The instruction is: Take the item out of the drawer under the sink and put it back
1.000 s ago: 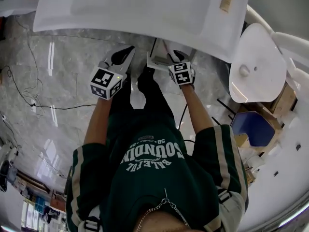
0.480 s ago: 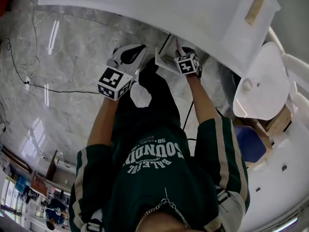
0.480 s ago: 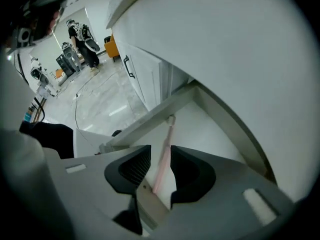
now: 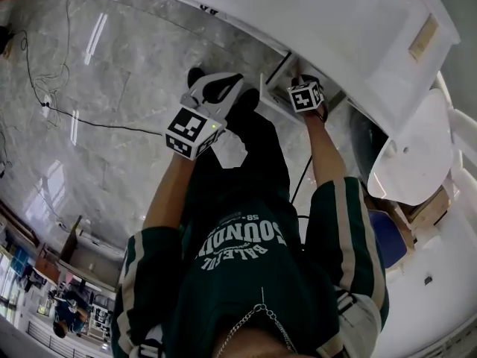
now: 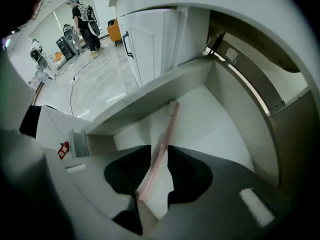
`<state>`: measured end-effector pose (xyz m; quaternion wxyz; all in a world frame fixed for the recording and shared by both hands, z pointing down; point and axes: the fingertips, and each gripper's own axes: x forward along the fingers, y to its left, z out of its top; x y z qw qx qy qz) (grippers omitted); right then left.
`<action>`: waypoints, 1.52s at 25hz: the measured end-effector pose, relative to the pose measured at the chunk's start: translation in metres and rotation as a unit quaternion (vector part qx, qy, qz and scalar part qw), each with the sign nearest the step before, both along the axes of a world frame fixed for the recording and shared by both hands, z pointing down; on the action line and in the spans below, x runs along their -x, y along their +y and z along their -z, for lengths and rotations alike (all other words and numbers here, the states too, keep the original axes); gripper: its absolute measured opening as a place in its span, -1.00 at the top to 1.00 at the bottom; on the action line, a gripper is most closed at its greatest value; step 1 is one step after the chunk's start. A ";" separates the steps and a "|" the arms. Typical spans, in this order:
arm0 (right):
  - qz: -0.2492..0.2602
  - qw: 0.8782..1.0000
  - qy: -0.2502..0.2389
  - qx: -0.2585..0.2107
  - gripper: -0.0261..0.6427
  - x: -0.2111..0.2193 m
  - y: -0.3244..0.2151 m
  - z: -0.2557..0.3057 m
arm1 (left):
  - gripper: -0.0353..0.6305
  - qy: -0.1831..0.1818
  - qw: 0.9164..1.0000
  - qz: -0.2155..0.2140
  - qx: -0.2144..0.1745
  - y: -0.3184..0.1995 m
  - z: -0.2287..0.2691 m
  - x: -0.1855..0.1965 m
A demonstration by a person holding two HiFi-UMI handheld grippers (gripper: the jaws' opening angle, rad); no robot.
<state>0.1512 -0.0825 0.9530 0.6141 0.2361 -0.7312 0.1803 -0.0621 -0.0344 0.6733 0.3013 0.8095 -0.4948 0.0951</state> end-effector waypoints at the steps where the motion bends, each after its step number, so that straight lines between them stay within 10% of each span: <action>1: 0.004 1.000 0.007 0.003 0.63 -0.001 0.002 -0.003 | 0.75 0.002 1.000 0.006 0.000 0.002 -0.002 0.002; 23: -0.078 0.996 0.032 -0.019 0.78 -0.004 0.006 0.037 | 0.75 0.013 1.000 0.023 -0.001 0.021 0.021 0.029; 38: -0.115 0.991 -0.050 -0.046 0.78 0.030 0.036 0.157 | 0.75 -0.002 0.999 -0.041 -0.012 -0.010 0.087 0.027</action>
